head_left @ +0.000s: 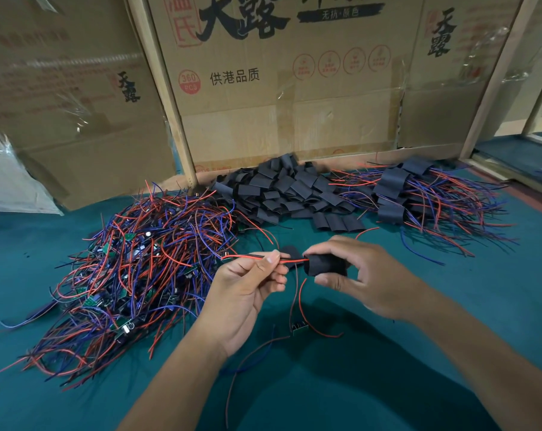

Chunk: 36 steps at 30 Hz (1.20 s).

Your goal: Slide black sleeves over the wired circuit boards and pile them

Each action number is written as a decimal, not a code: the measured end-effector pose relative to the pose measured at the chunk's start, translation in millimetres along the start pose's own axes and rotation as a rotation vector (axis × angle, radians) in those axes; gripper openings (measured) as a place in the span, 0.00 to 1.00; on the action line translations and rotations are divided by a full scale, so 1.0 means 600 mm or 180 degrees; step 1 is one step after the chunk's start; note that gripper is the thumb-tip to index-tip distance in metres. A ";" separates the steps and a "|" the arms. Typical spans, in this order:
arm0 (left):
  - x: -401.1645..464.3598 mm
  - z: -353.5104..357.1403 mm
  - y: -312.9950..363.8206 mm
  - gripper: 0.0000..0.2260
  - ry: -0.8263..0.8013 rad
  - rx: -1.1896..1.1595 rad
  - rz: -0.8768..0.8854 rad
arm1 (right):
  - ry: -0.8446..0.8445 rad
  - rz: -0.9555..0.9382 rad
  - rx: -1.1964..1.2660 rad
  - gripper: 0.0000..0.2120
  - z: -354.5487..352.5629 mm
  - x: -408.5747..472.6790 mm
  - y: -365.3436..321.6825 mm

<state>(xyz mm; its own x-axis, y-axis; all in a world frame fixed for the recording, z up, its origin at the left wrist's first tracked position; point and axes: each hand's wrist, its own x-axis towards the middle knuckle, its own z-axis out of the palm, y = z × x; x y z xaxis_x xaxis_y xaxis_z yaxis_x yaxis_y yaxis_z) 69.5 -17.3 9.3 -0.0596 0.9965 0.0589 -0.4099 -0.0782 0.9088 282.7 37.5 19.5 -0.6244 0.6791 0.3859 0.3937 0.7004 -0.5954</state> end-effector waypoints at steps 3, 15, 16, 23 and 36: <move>-0.003 0.000 -0.004 0.08 -0.0045 0.0306 -0.0124 | 0.0002 0.0032 -0.0185 0.19 0.014 0.000 -0.006; 0.000 0.010 -0.012 0.08 0.0614 0.0648 -0.1033 | 0.0051 0.0707 0.0036 0.11 0.084 0.005 -0.011; 0.000 0.009 -0.009 0.09 0.0703 0.0551 -0.1145 | 0.0029 0.0756 0.0021 0.12 0.084 0.005 -0.010; 0.009 -0.023 0.016 0.14 0.1248 0.0435 -0.1407 | -0.0118 0.0917 -0.0002 0.14 0.082 0.005 -0.005; 0.006 0.000 -0.013 0.10 0.0784 0.0360 -0.0946 | -0.0459 0.0622 -0.2846 0.18 0.072 0.013 -0.047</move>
<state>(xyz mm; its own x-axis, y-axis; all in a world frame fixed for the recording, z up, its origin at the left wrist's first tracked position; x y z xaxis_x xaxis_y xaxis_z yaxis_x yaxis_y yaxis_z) 72.6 -12.9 2.7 -0.1757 0.9371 -0.3016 -0.3401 0.2297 0.9119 237.7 13.3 9.1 -0.5464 0.8111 0.2088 0.8375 0.5262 0.1475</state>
